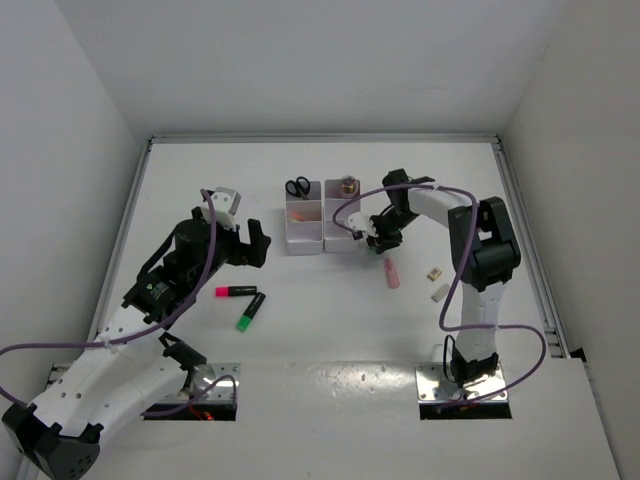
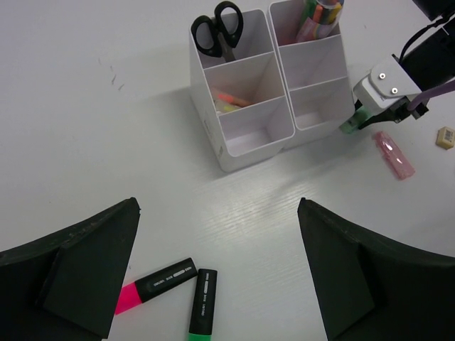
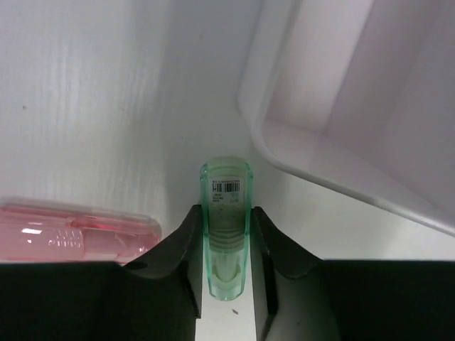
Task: Sort the stationery into containers
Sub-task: Pick up the stationery from the center of the board, then place the stationery in the storage box.
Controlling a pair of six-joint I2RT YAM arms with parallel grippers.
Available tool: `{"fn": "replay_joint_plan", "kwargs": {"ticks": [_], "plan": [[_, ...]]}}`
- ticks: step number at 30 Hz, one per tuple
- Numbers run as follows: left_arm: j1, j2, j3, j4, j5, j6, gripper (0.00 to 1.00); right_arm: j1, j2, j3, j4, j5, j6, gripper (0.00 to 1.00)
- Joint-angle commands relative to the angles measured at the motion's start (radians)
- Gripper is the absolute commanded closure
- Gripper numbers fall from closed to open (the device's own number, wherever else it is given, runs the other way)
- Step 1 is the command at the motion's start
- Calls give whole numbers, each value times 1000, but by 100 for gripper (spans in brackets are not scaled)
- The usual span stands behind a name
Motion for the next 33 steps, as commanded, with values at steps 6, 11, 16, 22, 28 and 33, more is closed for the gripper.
{"fn": "replay_joint_plan", "kwargs": {"ticks": [6, 11, 16, 22, 28, 33], "plan": [[12, -3, 0, 37, -6, 13, 0, -4, -116, -83, -113, -8, -29, 93], [12, -3, 0, 37, -6, 13, 0, 19, -286, -92, -240, -73, -38, 94], [12, 16, 0, 37, -6, 13, 0, 40, -333, 11, -252, -163, 52, 100], [12, 16, 0, 37, -6, 4, 0, 121, -414, -38, 180, -63, 475, 100], [12, 25, 0, 37, -6, 4, 0, 200, -438, -91, 524, 166, 693, 100], [12, 25, 0, 37, -15, 4, 0, 257, -366, -18, 538, 254, 709, 100]]}}
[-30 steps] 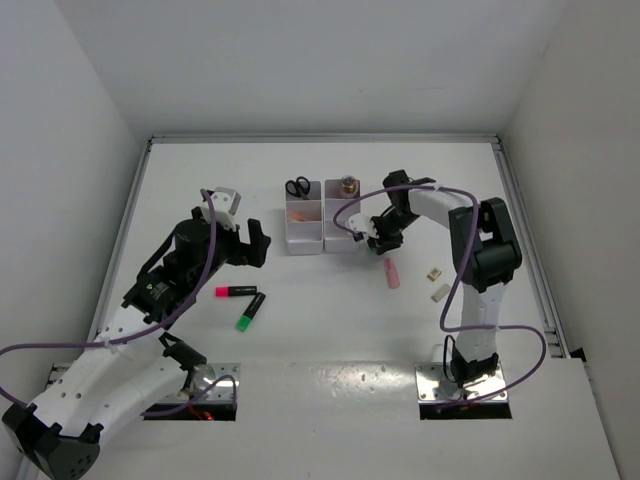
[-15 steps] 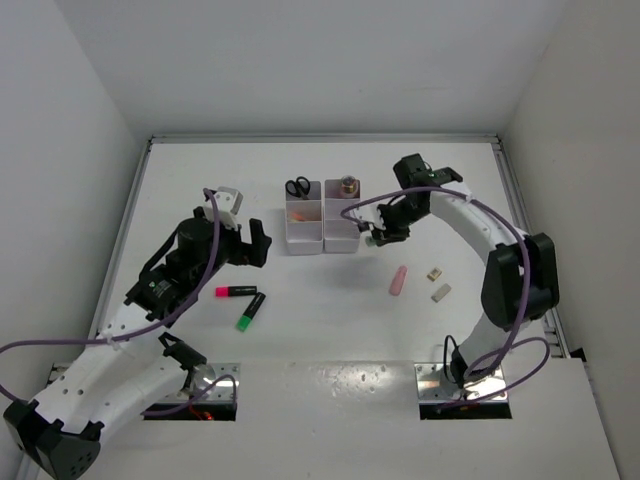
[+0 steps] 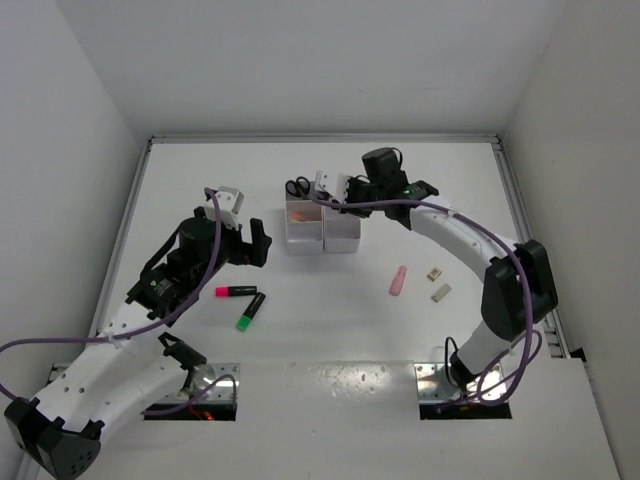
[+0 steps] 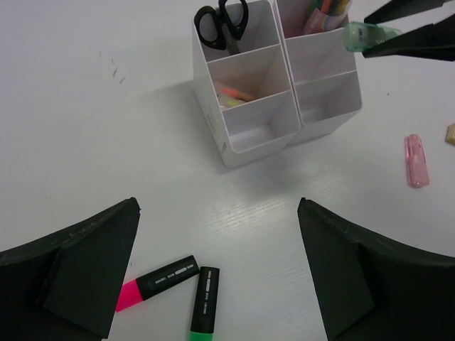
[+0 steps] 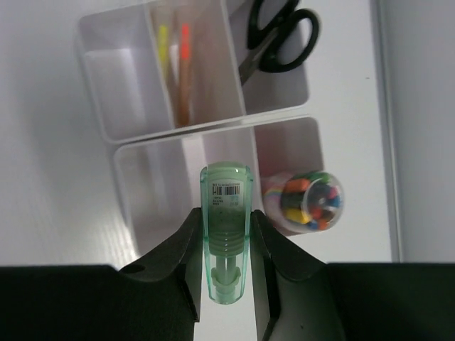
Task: Sort the stationery into containers
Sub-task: Place the stationery in the storage box.
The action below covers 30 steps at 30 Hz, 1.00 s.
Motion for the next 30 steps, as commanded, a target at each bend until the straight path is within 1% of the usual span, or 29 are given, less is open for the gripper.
{"fn": "replay_joint_plan", "kwargs": {"ticks": [1, 9, 20, 23, 24, 26, 27, 29, 30], "plan": [[12, -3, 0, 36, -7, 5, 0, 30, 35, 53, 133, 118, 77, 100], [12, -3, 0, 36, -7, 5, 0, 86, 107, 72, 154, 172, 59, 100], [12, -12, 0, 36, -7, 5, 0, 96, 177, 93, 196, 302, 8, 92], [12, -12, 0, 36, -7, 5, 0, 96, 177, 81, 219, 313, 8, 84], [12, -12, 0, 36, -7, 5, 0, 96, 177, 81, 219, 313, 8, 75], [12, -12, 0, 36, -7, 5, 0, 96, 177, 81, 219, 313, 8, 67], [12, -12, 0, 36, -7, 5, 0, 96, 177, 81, 219, 313, 8, 60], [12, -12, 0, 36, -7, 5, 0, 96, 177, 72, 219, 313, 8, 57], [12, -12, 0, 36, -7, 5, 0, 96, 177, 72, 219, 313, 8, 57]]}}
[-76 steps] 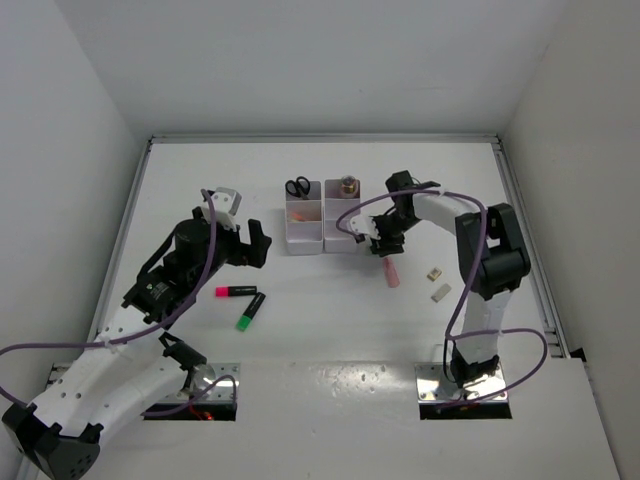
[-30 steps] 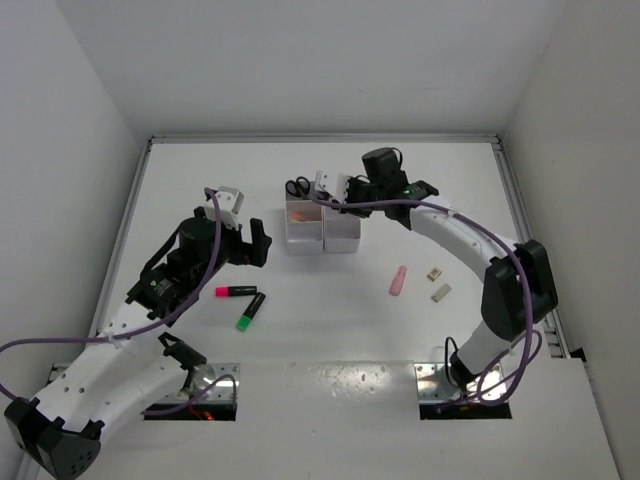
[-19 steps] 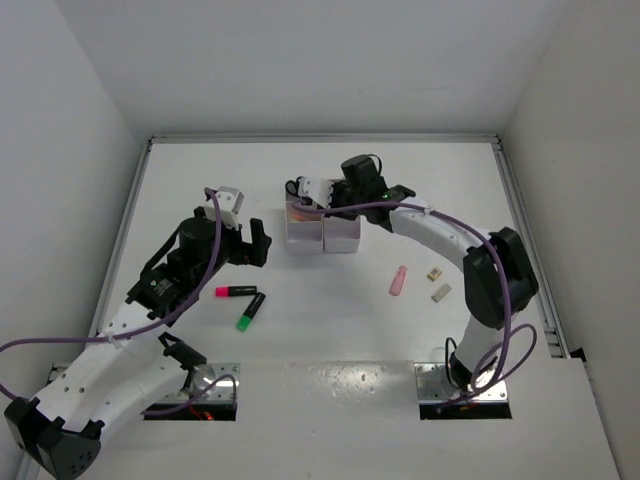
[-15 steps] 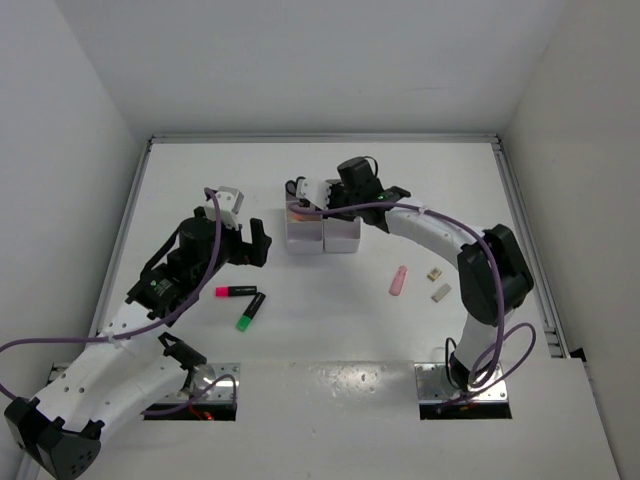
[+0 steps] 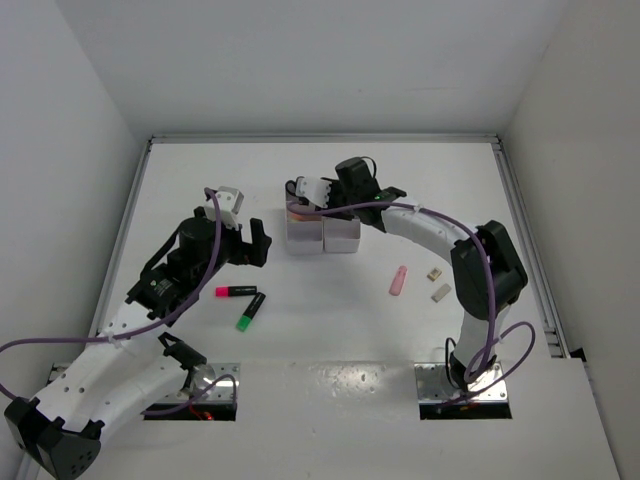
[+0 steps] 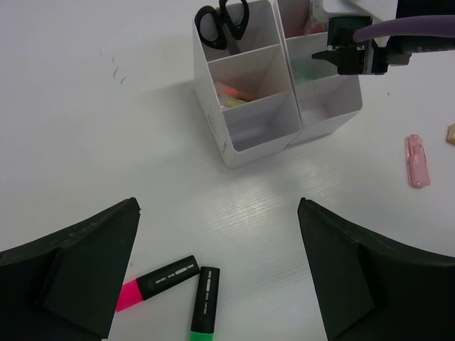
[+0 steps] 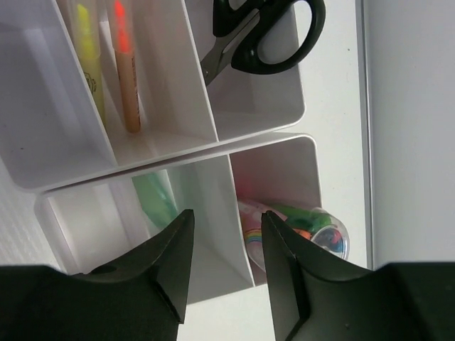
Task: Sort the stationery into containers
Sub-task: Place the stationery in the storage box, then pick up the stationery from the center of the board.
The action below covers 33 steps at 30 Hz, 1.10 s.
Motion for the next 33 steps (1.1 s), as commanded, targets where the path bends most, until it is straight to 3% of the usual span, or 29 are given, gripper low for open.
{"fn": "replay_joint_plan", "kwargs": {"ticks": [1, 5, 6, 7, 9, 10, 11, 12, 13, 14, 15, 16, 17, 18, 19, 20, 21, 23, 27, 33], "plan": [[12, -13, 0, 36, -5, 4, 0, 6, -10, 18, 41, 16, -3, 57], [12, -13, 0, 36, -5, 4, 0, 6, -30, 17, 32, -6, 6, 58], [12, -13, 0, 36, -5, 4, 0, 6, -59, 17, 13, -21, 17, 62], [12, -13, -9, 36, -5, 4, 0, 6, -78, 17, -22, -85, 17, 80], [12, -13, -9, 36, -5, 4, 2, -15, -125, 31, -88, -204, 29, 96], [12, -13, -9, 36, -5, 4, 9, -15, -168, 57, -234, -374, 5, 98], [12, -13, -9, 36, -5, 4, 13, -29, -191, 57, -304, -436, -35, 98], [12, -13, -9, 36, -5, 4, 16, -40, -214, 57, -379, -482, -181, 95], [12, -13, -9, 36, -5, 4, 30, -40, -240, 13, -534, -557, -287, 90], [12, -13, -9, 36, 5, 4, 41, -54, -286, -11, -597, -558, -474, 72], [12, -13, -9, 36, 6, 4, 58, -63, -300, -36, -649, -538, -550, 64], [12, -13, -9, 36, 6, 4, 86, -63, -309, -79, -694, -512, -605, 58], [12, -13, -9, 36, 6, 4, 90, -63, -319, -102, -740, -477, -639, 52], [12, -13, -9, 36, 15, 4, 90, -72, -334, -123, -760, -398, -696, 52], [12, -13, -9, 36, 15, 4, 84, -72, -343, -168, -778, -368, -721, 50], [12, -13, -9, 36, 15, 4, 51, -72, -352, -194, -778, -339, -736, 50], [12, -22, -9, 36, 6, 4, 33, -72, -363, -223, -778, -278, -750, 50], [12, -22, -9, 36, 6, 4, 15, -81, -379, -311, -759, -222, -816, 50], [12, -22, -9, 36, 6, 4, 12, -81, -444, -455, -679, -222, -903, 50], [12, -22, -9, 36, 6, 4, 11, -81, -445, -545, -619, -201, -1003, 50]]}}
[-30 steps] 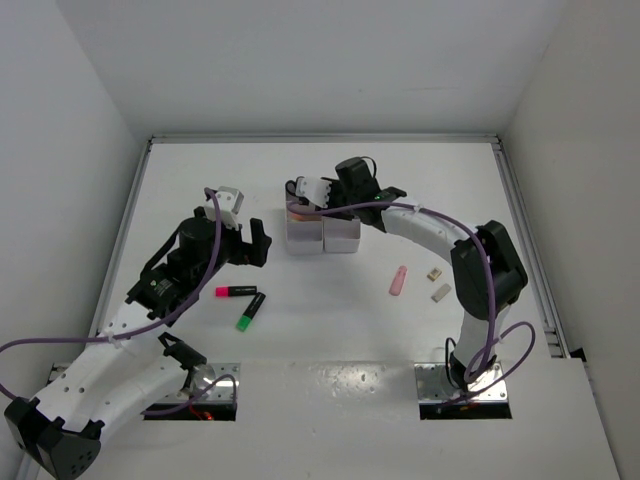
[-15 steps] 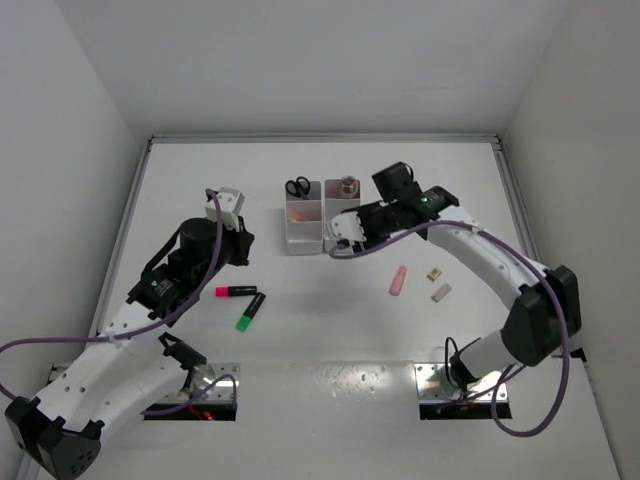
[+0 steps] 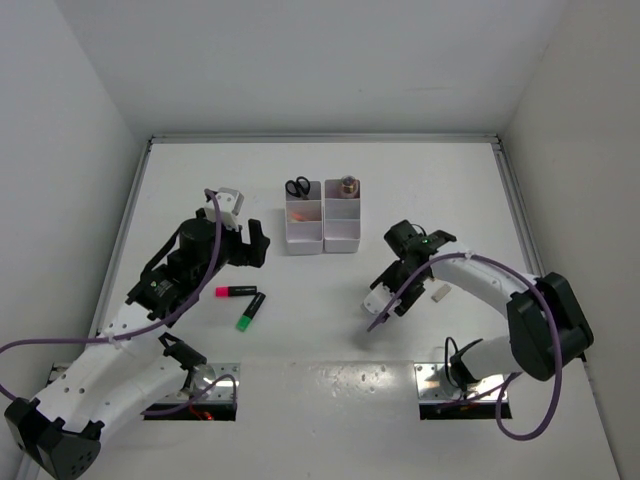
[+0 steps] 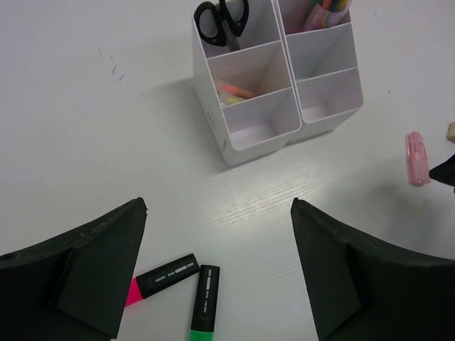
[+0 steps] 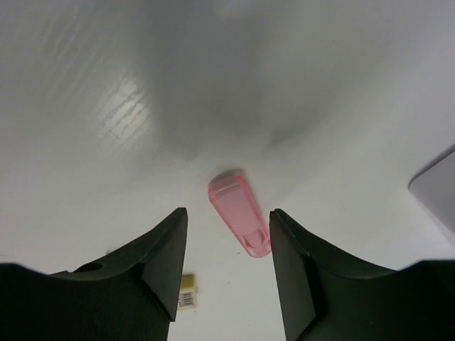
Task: Sort the stationery into containers
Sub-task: Pick up the stationery from the center of the board.
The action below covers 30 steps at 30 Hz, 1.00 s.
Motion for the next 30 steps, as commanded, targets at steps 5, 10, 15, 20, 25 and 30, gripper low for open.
{"fn": "replay_joint_plan", "kwargs": {"ticks": [5, 10, 15, 20, 25, 30], "plan": [[12, -16, 0, 35, 2, 5, 11, -2, 19, -111, 185, 79, -136, 50], [12, -16, 0, 35, 2, 5, 11, -11, 59, -121, 248, 114, -156, 50], [12, -16, 0, 35, 12, 5, 11, -11, 72, -131, 323, 134, -167, 50], [12, -16, 0, 35, 12, 5, 11, -11, 153, -100, 323, 168, -185, 50], [12, -16, 0, 35, 12, 5, 11, -11, 228, -25, 257, 177, -185, 57], [12, -16, 0, 35, 12, 5, 11, -11, 300, 79, 67, 115, -164, 100]]}}
